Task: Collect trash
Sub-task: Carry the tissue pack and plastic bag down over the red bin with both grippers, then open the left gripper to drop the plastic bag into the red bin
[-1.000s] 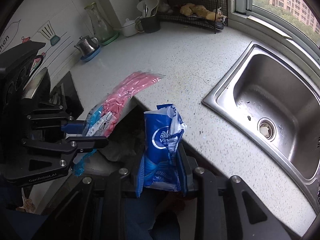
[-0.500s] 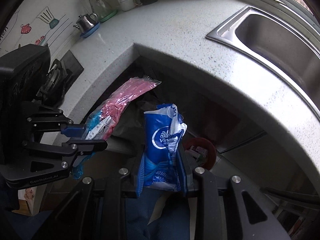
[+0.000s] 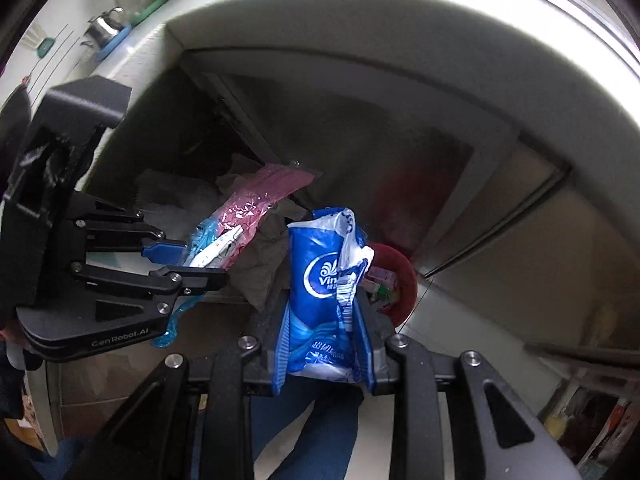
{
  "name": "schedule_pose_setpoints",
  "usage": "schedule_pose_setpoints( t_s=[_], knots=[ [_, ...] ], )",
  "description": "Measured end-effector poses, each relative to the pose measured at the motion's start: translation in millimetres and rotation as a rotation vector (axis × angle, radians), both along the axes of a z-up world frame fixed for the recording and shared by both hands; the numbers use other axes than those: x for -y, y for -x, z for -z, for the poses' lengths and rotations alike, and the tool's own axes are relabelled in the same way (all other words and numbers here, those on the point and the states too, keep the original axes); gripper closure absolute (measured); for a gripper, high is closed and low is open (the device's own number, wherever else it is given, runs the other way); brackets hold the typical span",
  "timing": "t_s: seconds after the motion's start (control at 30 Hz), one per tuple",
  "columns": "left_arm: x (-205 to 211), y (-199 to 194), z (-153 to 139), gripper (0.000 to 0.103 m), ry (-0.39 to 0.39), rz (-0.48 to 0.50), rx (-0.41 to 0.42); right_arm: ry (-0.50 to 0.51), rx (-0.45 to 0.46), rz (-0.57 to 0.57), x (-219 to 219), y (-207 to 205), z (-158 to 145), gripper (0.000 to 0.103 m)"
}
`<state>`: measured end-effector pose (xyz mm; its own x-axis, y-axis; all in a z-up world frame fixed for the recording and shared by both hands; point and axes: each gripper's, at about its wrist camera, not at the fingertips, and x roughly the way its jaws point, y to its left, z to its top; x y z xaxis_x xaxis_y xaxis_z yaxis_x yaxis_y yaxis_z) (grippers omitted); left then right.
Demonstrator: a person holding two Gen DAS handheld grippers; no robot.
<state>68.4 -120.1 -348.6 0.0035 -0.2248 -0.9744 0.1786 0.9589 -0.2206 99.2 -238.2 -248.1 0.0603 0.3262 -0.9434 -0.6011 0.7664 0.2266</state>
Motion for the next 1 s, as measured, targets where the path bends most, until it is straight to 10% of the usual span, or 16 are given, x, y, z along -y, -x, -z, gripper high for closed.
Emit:
schedule_pose_setpoints(
  t_s=[0.67,0.73,0.83,1.0],
  knots=[
    [65.3,-37.3,186.5,0.086,0.009,0.119,-0.108,0.060,-0.124,0.174,33.0,-24.8,164.5,0.076],
    [68.5,-41.2,194.0,0.073,0.014,0.103,-0.108,0.064,-0.129,0.184,31.9,-23.3,168.6,0.076],
    [67.2,-44.6,201.5,0.021,0.029,0.084,-0.121,0.071,-0.134,0.196,26.3,-20.9,175.3,0.077],
    [65.8,-37.8,199.6,0.018,-0.001,0.116,-0.110,0.062,-0.147,0.220,26.0,-26.8,172.5,0.076]
  ],
)
